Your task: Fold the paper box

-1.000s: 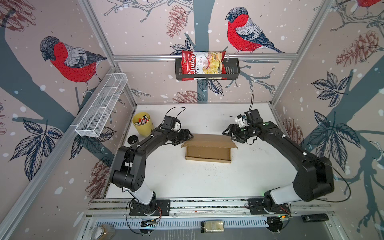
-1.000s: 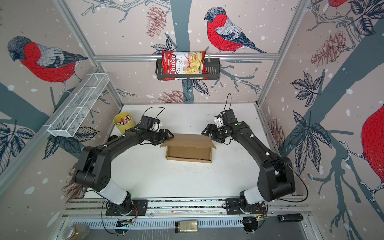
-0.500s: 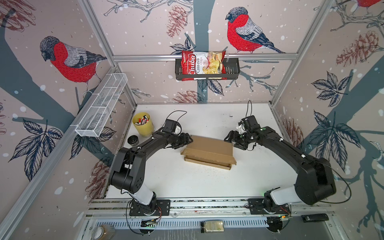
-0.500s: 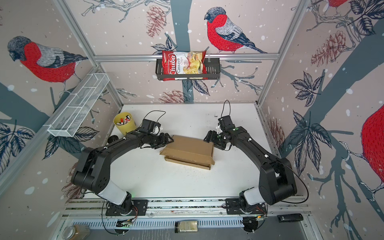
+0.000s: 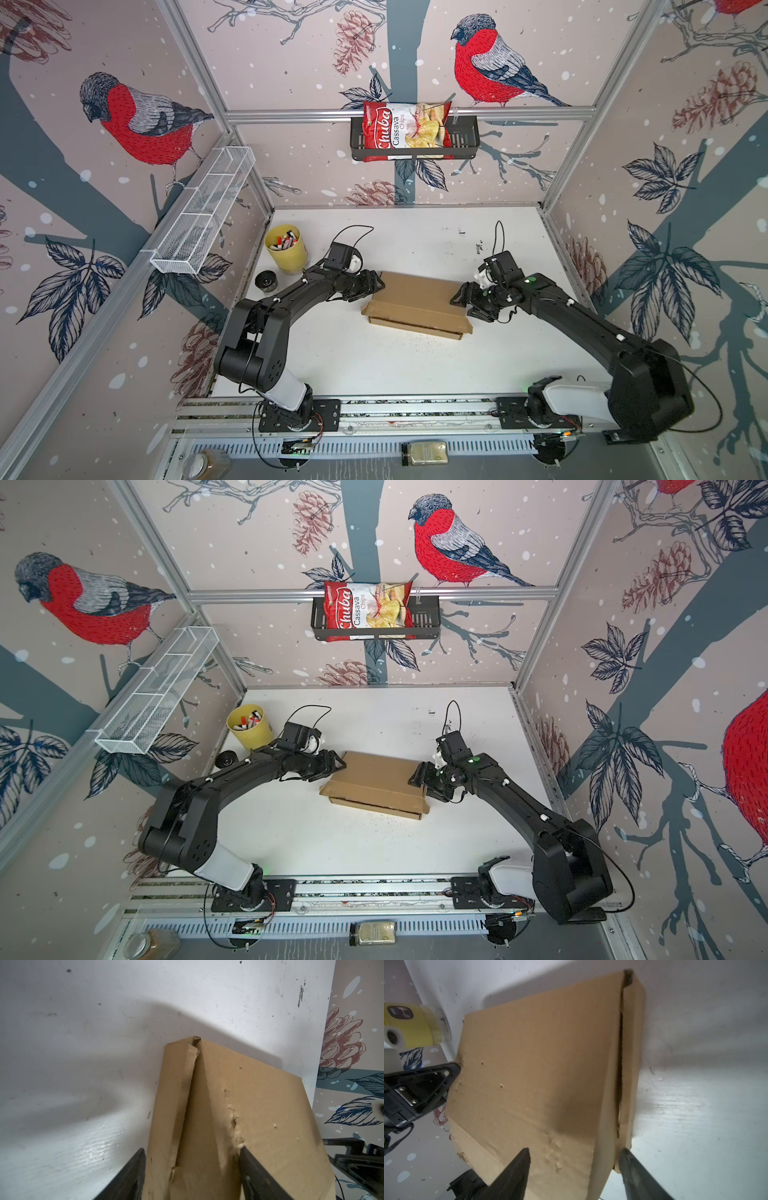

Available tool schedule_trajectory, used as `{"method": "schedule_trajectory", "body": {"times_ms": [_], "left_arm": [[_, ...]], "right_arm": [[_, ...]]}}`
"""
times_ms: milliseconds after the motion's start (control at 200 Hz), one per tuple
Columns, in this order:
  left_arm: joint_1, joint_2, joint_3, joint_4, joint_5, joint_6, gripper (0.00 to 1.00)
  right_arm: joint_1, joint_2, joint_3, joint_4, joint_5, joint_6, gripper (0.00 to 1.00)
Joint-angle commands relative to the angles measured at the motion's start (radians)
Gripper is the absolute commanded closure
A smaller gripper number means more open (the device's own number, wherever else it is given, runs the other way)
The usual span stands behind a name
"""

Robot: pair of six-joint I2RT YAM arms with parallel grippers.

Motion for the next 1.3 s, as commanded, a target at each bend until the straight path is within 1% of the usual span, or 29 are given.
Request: {"method": "schedule_trajectory", "body": {"times_ms": [0,55,150,265,335,420,475,605,745,856,931,1016,1066,1131,1206,1246,1296], "left_arm": [[-0.017,0.000,-0.023,-0.024,-0.061,0.032,0.34],[-0.019,-0.001,-0.042,-0.017,-0.073,0.035,0.35],[-0.019,0.000,-0.066,0.003,-0.091,0.029,0.37],[-0.019,-0.001,-0.056,-0.005,-0.106,0.035,0.38],[-0.018,-0.013,-0.027,-0.044,-0.122,0.040,0.35],[-0.017,-0.041,0.020,-0.109,-0.141,0.051,0.28],[-0.016,-0.068,0.043,-0.146,-0.145,0.062,0.25],[-0.013,-0.124,0.072,-0.204,-0.101,0.063,0.25],[-0.029,-0.162,0.052,-0.209,0.004,0.041,0.30],[-0.050,-0.154,0.031,-0.189,0.034,0.026,0.31],[-0.065,-0.140,0.033,-0.160,0.063,0.003,0.34],[-0.100,-0.136,0.042,-0.100,0.101,-0.035,0.39],[-0.117,-0.123,0.049,-0.090,0.111,-0.040,0.42],[-0.120,-0.104,0.047,-0.092,0.124,-0.031,0.48],[-0.116,-0.090,0.043,-0.118,0.098,0.003,0.54],[-0.108,-0.083,0.045,-0.146,0.063,0.028,0.54],[-0.102,-0.071,0.049,-0.185,-0.012,0.062,0.54]], "right_arm": [[0.003,0.029,-0.030,0.103,0.006,0.027,0.40],[0.002,0.045,-0.035,0.112,0.040,0.016,0.44],[0.001,0.072,-0.040,0.135,0.073,0.001,0.46],[0.002,0.085,-0.039,0.176,0.063,0.003,0.47],[-0.001,0.092,-0.037,0.180,0.061,0.001,0.47],[-0.002,0.088,-0.036,0.177,0.072,-0.005,0.47],[-0.008,0.089,-0.037,0.174,0.068,-0.008,0.47],[-0.013,0.071,-0.029,0.157,0.071,-0.014,0.46],[-0.016,0.061,-0.021,0.145,0.069,-0.019,0.45],[-0.015,0.065,-0.023,0.149,0.064,-0.019,0.45],[-0.015,0.070,-0.028,0.157,0.058,-0.017,0.45],[-0.014,0.072,-0.030,0.166,0.052,-0.012,0.47],[-0.012,0.069,-0.033,0.172,0.050,-0.009,0.48],[-0.013,0.068,-0.034,0.174,0.051,-0.009,0.49],[-0.017,0.069,-0.036,0.175,0.052,-0.010,0.50],[-0.016,0.069,-0.038,0.176,0.052,-0.011,0.50],[-0.015,0.069,-0.041,0.175,0.056,-0.013,0.50]]}}
